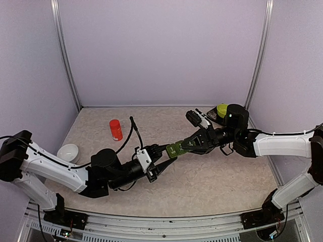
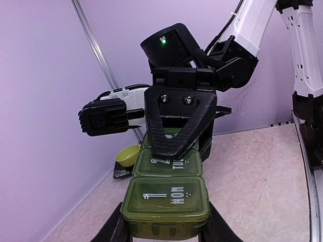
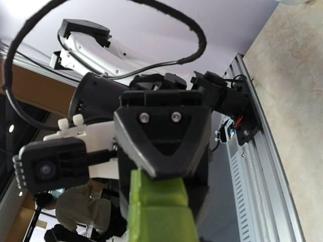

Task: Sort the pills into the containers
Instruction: Open the lid of the pill container.

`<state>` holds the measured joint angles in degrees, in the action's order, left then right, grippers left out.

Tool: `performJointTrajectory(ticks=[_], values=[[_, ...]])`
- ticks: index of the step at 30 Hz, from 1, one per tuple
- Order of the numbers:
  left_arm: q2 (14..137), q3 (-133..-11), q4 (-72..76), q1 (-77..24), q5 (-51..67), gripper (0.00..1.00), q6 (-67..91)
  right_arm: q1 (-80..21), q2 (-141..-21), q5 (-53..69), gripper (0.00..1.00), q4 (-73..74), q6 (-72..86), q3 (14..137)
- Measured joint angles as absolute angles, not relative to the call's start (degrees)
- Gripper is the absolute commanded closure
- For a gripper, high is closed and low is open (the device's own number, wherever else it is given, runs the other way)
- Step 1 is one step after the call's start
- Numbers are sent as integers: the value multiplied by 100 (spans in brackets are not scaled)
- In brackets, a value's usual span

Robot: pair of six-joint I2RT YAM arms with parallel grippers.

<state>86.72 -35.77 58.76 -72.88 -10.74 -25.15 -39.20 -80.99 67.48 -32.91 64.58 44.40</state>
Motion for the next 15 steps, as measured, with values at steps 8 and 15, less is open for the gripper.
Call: performJointTrajectory(ticks=[8, 15], values=[[8672, -3577, 5881, -7277, -1098, 41, -2379, -3957, -8099, 6753, 75, -3225, 6388, 4440], [8665, -3577, 5865, -7277, -1114, 40, -2287, -3959, -8101, 6753, 75, -3039, 6270, 4464]])
